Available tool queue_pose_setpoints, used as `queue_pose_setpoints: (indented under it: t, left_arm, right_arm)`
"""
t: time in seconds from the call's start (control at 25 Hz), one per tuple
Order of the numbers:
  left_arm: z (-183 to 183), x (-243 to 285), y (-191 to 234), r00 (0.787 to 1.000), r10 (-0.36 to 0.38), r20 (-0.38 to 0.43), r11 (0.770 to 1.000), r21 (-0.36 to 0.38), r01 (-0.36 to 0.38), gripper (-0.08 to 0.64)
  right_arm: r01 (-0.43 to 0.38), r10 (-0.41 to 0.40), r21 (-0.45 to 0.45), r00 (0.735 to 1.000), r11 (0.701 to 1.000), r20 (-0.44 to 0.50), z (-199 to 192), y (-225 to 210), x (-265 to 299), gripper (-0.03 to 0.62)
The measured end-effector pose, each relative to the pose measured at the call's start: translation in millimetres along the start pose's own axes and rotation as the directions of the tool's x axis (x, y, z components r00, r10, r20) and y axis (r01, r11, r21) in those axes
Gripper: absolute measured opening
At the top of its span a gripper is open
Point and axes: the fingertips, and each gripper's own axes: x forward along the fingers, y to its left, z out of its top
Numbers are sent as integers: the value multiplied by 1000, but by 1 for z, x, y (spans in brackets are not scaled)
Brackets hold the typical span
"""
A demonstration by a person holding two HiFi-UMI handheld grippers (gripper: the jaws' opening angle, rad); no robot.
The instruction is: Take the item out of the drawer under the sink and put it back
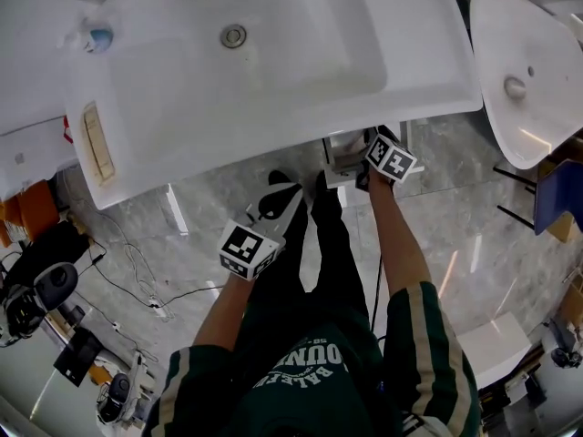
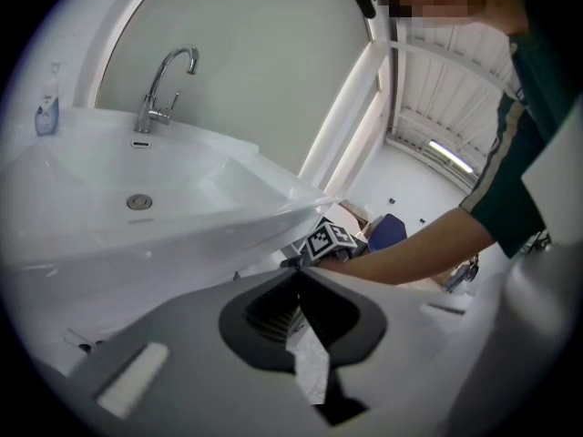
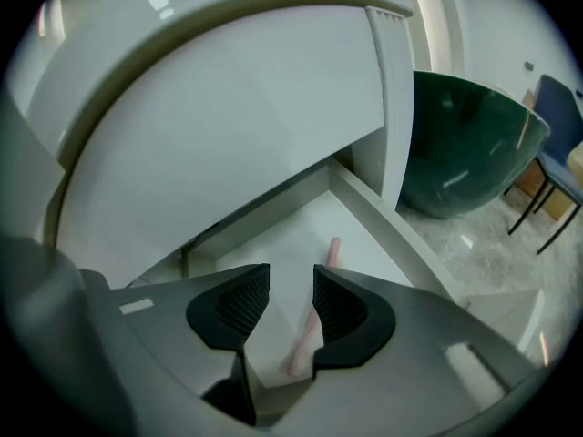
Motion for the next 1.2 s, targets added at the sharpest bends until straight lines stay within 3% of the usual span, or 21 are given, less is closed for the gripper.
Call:
queue_pose_setpoints:
  t: [0.2,0.32,0.44,0.92,1.04,1.2]
  left_arm:
    - [-14,1,3,1000,9,-7,999,-42,-9,51]
    - [-17,-3,10,1000,30,0,996,-83,-30,50]
    - [-21,-6,12,1000,21,-12,997,-78,-22,51]
    - [-23,-13,19,999,40,-4,995,-90,-40,51]
    - [-24,-15,17,999,40,-4,995,-94,-40,51]
    - [-24,-18,17,999,43,-4,995,-92,-43,51]
  right_arm:
    - [54,-53,138,999,989,-5,-4,-24,25,138]
    - [90,-85,164,996,982,-32,-5,-31,36,137]
    - [123,-114,201,992,972,-57,-7,-35,43,137]
    - [135,-98,328,987,935,-127,-33,-32,55,134]
    - [149,-97,347,982,926,-162,-42,-30,55,52]
    - [146,-94,356,983,923,-161,-41,-31,53,51]
